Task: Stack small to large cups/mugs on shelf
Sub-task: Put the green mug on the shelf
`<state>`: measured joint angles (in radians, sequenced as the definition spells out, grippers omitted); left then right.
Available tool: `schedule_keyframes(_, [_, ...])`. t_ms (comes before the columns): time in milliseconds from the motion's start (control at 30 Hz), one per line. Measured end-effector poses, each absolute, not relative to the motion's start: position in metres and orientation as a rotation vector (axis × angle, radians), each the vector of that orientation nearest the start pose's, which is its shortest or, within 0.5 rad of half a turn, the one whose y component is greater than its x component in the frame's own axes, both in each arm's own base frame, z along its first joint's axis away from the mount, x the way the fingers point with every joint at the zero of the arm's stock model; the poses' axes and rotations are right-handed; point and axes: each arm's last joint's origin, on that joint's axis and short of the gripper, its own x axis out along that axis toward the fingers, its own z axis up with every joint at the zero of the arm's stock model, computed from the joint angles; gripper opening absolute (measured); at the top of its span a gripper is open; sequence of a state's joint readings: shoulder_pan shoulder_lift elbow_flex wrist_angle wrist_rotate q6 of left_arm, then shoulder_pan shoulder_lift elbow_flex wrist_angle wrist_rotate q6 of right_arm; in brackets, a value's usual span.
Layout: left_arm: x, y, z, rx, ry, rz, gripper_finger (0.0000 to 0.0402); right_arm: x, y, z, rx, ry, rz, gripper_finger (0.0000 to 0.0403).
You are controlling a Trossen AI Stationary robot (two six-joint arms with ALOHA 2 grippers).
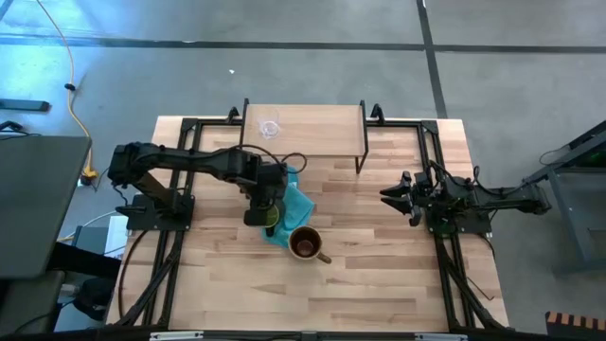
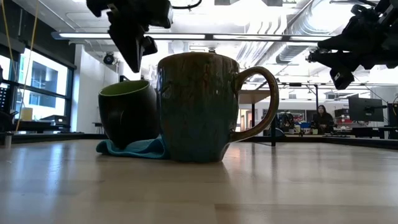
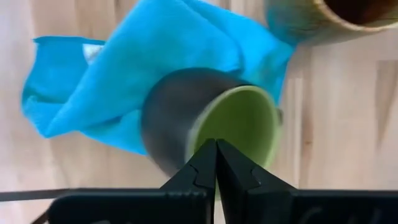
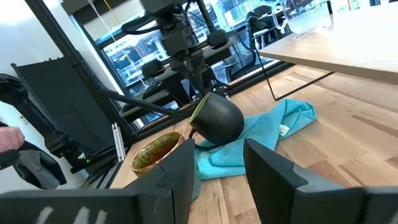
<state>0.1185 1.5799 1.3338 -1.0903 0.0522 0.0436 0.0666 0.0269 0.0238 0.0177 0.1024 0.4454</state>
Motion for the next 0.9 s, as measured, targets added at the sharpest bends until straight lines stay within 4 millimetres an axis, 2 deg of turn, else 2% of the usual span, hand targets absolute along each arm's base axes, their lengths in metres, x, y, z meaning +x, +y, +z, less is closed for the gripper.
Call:
schedule_keyframes(200, [0.297, 0.012, 0.270, -0.078, 1.327, -0.001, 0.0000, 0.098, 0.004, 0.171, 0.431, -0.022, -0.032, 0.0128])
schedule_keyframes(567, [0.293, -0.025, 0.240, -0.136, 1.350, 0.033, 0.0003, 0.098, 0.004, 0.170, 0.419, -0.011, -0.034, 0.0128])
schedule_keyframes(733, [0.293, -0.033, 0.240, -0.095, 1.334, 0.080, 0.0023, 0.098, 0.004, 0.170, 0.419, -0.011, -0.034, 0.0128])
schedule_keyframes(900, [0.292, -0.031, 0.240, -0.076, 1.332, 0.134, 0.0056, 0.098, 0.004, 0.170, 0.430, -0.012, -0.034, 0.0128])
